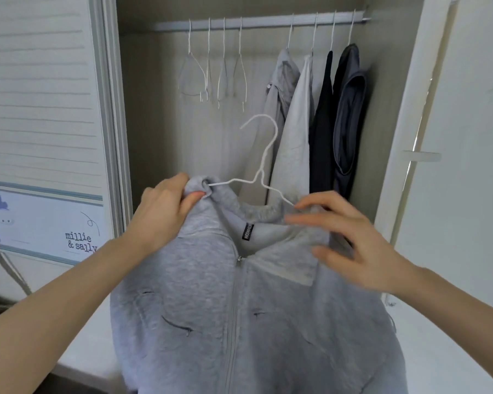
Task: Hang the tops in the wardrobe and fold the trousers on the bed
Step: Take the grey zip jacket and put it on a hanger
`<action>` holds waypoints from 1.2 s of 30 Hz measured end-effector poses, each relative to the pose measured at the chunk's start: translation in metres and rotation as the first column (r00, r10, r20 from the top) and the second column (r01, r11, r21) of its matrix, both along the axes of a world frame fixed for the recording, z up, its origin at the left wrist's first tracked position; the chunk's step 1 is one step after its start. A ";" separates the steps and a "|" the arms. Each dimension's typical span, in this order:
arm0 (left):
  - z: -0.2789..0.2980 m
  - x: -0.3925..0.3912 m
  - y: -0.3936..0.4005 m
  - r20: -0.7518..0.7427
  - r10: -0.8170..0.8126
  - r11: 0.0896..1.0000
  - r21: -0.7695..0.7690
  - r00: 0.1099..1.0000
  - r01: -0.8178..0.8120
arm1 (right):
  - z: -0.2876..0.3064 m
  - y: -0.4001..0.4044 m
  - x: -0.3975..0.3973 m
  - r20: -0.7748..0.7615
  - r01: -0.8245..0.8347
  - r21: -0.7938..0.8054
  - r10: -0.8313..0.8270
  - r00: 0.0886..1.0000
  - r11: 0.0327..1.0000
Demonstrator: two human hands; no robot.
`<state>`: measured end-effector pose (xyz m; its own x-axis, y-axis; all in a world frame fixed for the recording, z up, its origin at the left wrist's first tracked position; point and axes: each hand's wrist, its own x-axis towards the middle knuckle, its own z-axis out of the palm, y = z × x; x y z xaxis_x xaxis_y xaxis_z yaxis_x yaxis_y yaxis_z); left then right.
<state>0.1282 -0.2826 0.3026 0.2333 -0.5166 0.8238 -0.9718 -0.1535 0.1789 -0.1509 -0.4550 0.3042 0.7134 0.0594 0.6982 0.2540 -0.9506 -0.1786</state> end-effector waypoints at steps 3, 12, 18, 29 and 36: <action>0.001 0.009 0.005 -0.058 -0.023 0.992 -0.122 0.998 0.016 | 0.012 -0.010 -0.011 0.165 0.058 0.345 -0.122 0.979 0.937; 0.019 0.019 0.010 0.092 0.282 0.957 0.042 0.955 -0.287 | 0.011 -0.017 0.016 -0.190 0.197 0.650 -0.094 0.977 0.734; 0.042 -0.007 0.003 -0.530 0.190 0.982 0.084 0.827 -0.172 | 0.014 -0.012 0.033 -0.206 0.256 0.750 -0.153 0.967 0.609; 0.013 -0.026 0.002 -0.808 -0.062 0.904 0.203 0.586 0.375 | 0.041 -0.009 0.036 -0.302 0.352 0.904 -0.219 0.928 0.245; 0.026 -0.007 0.007 -0.831 -0.165 0.934 0.041 0.531 0.356 | 0.084 0.022 0.062 -0.176 0.202 0.949 -0.123 0.977 0.242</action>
<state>0.1212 -0.2753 0.3290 0.5736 -0.7828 0.2412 -0.4327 -0.0395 0.9007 -0.0886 -0.4335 0.3881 0.6573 -0.7450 0.1133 0.0695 -0.0898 -0.9935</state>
